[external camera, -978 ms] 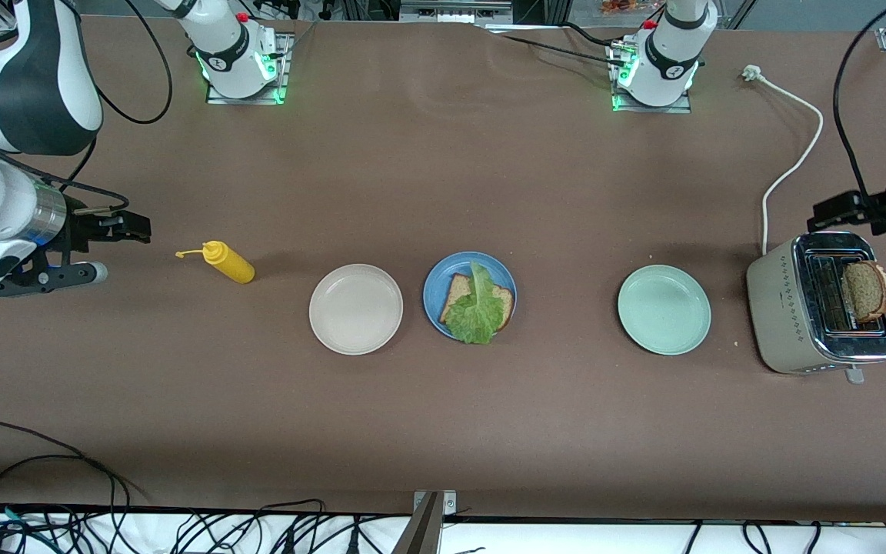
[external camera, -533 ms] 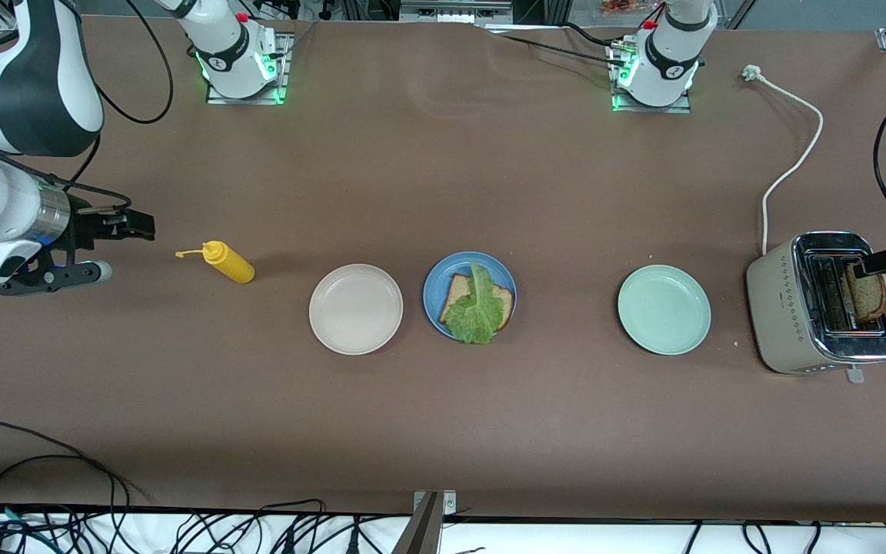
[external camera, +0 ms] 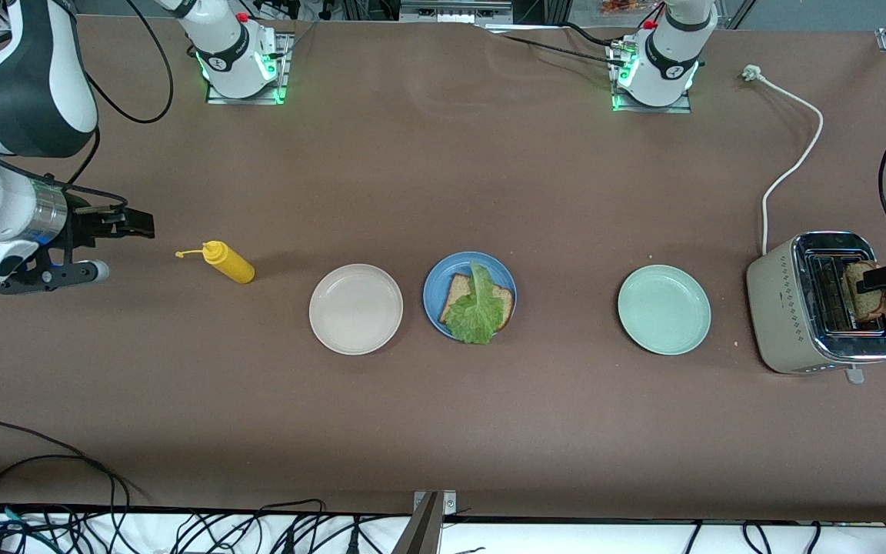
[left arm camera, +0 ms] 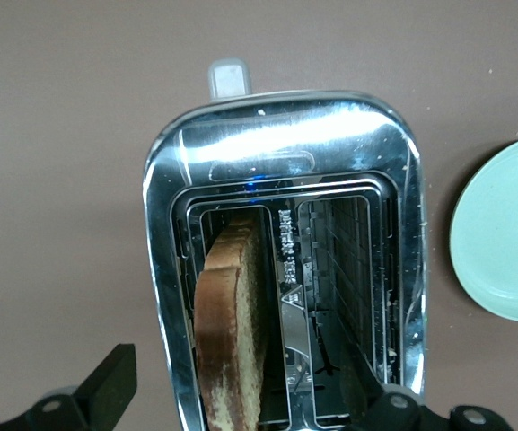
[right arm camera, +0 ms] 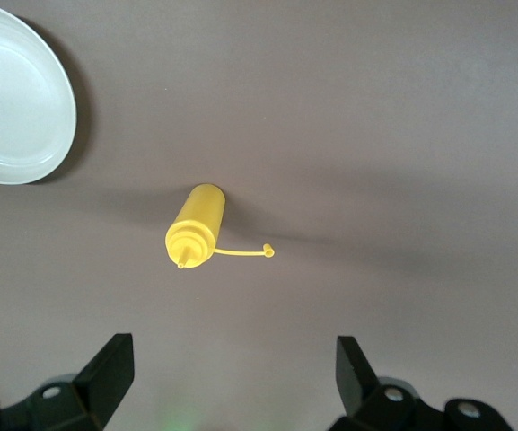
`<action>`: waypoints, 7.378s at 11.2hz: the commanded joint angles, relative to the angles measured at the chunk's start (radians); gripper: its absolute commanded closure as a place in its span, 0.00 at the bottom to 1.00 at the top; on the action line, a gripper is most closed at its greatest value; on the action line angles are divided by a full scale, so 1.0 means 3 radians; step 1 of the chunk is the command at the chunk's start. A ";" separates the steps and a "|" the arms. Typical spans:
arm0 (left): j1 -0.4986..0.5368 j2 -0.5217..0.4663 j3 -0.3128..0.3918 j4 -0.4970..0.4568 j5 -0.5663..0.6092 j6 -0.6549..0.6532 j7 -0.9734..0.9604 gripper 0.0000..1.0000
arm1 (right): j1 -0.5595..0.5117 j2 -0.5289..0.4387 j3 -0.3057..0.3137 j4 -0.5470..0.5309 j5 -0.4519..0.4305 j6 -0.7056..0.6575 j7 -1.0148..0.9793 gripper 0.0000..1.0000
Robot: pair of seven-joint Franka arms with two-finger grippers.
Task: Make sandwich in blue plate with both arms
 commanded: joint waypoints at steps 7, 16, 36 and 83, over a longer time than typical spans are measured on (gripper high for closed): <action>0.0123 0.0109 -0.0036 0.0054 0.0109 -0.0047 0.0124 0.96 | -0.0009 -0.0043 0.0029 -0.0035 0.0067 -0.0045 0.0022 0.00; 0.0108 -0.0166 -0.0062 0.0110 0.0109 -0.0481 0.0170 1.00 | -0.0014 -0.0043 0.0024 -0.0035 0.0072 -0.0045 0.0012 0.00; -0.1763 0.0834 -0.0266 0.1005 -0.2869 -0.1578 -0.1748 1.00 | -0.0004 -0.0053 0.0039 -0.0035 0.0077 -0.0050 0.0022 0.00; -0.1918 -0.0486 -0.0164 0.0440 -0.0530 -0.1336 -0.1656 0.00 | 0.0011 -0.0460 0.0045 -0.0737 0.0077 0.0582 0.0028 0.00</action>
